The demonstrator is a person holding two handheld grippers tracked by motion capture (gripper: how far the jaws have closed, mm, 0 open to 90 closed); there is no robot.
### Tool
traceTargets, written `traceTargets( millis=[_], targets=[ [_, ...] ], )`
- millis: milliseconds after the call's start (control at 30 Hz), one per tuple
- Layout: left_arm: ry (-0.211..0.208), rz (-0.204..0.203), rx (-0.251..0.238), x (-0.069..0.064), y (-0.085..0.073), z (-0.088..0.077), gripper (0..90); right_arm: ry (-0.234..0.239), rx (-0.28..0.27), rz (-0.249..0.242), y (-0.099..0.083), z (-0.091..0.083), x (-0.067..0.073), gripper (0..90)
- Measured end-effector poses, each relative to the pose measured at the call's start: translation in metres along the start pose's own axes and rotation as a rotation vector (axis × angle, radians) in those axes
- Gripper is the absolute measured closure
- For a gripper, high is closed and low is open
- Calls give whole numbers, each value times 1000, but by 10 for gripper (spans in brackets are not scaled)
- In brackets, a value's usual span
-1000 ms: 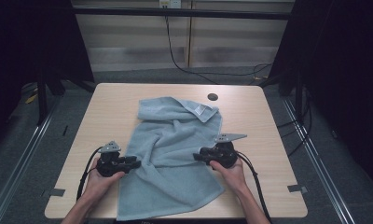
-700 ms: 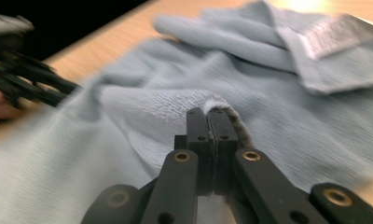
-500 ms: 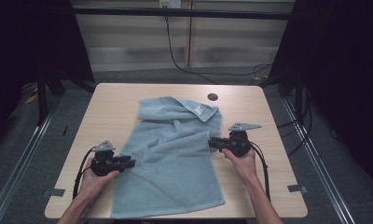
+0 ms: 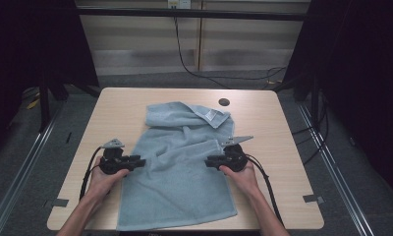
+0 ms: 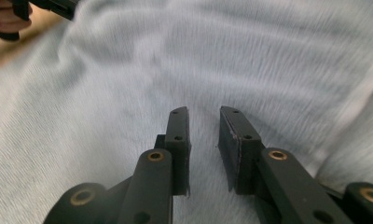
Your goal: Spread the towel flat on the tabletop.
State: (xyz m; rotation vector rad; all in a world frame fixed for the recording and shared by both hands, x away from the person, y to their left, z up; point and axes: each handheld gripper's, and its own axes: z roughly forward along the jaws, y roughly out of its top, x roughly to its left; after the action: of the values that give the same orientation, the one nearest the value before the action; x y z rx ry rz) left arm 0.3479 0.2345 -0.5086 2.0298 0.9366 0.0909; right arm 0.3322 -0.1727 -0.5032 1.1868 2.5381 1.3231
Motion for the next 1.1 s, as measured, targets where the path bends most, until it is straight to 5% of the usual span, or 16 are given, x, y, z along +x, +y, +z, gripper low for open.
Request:
traceTargets(
  millis=[100, 233, 400, 600, 667, 767, 833, 900, 967, 1067, 1100],
  targets=[
    [10, 48, 37, -12, -2, -3, 631, 10, 16, 8, -13, -5, 4, 742],
    [-22, 74, 57, -35, -13, -9, 629, 28, 30, 14, -35, -26, 15, 749],
    [-57, 157, 89, -70, -32, -21, 629, 10, 39, 2, -65, -55, 37, 762],
    [-174, 105, 122, -87, -48, -35, 629, 18, 54, 34, -92, -79, 60, 763],
    [-193, 125, 120, -90, -53, -38, 631, 48, 76, 42, -97, -83, 68, 745],
    [-268, 43, 69, -80, -45, -42, 614, 55, 45, 28, -88, -90, 71, 714],
    [-229, 41, 32, -73, -31, -38, 614, 57, -62, 27, -69, -94, 65, 713],
    [-199, 36, 25, -63, -18, -27, 615, 25, -105, -9, -46, -89, 54, 702],
    [-131, 42, 35, -53, -5, -12, 615, 18, -116, -5, -26, -75, 39, 697],
    [-105, 22, 16, -37, 11, 7, 615, -2, -96, -3, -6, -43, 13, 689],
    [-117, -18, -6, -31, 16, 11, 615, -8, -91, -4, -2, -34, 6, 688]
  ],
)
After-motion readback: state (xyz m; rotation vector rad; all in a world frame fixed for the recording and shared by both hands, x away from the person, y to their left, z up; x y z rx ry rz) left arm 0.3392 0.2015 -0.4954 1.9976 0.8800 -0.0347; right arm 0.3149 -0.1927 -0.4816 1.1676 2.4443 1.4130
